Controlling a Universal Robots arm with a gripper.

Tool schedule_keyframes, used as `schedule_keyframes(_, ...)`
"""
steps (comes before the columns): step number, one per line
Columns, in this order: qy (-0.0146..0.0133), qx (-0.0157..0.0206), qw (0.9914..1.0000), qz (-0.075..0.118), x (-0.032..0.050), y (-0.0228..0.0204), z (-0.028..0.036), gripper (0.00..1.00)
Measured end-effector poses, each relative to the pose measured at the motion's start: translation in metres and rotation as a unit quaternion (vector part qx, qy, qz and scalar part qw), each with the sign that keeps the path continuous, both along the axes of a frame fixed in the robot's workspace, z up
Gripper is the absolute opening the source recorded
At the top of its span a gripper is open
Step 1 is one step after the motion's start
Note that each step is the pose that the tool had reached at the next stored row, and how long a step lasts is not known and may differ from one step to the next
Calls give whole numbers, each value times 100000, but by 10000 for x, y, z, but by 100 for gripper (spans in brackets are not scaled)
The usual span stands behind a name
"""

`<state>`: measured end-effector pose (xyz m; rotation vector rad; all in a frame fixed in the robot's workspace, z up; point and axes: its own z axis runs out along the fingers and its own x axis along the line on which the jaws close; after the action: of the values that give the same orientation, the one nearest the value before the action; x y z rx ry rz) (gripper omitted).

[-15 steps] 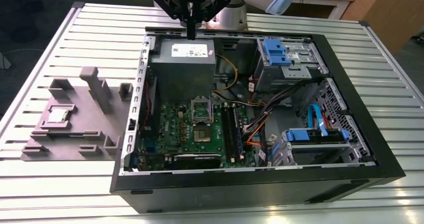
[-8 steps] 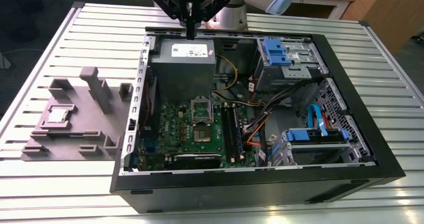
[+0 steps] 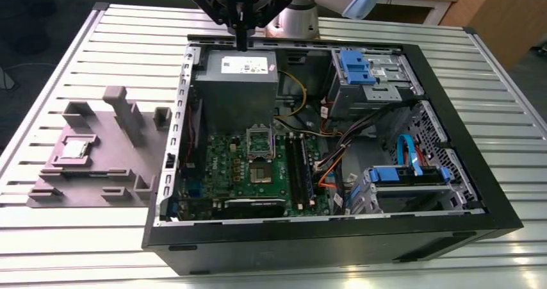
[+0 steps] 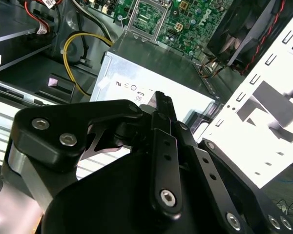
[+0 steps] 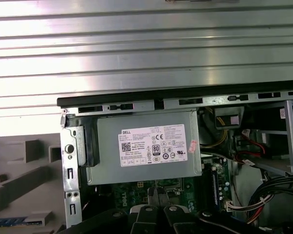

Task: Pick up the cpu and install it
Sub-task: 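Reach for the cpu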

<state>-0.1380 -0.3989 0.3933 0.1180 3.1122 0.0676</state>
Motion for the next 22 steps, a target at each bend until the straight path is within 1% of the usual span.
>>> schedule_keyframes(10,-3,-3,100000,3,-63,0,0,10)
schedule_keyframes(22,-3,-2,100000,-1,-94,0,0,10)
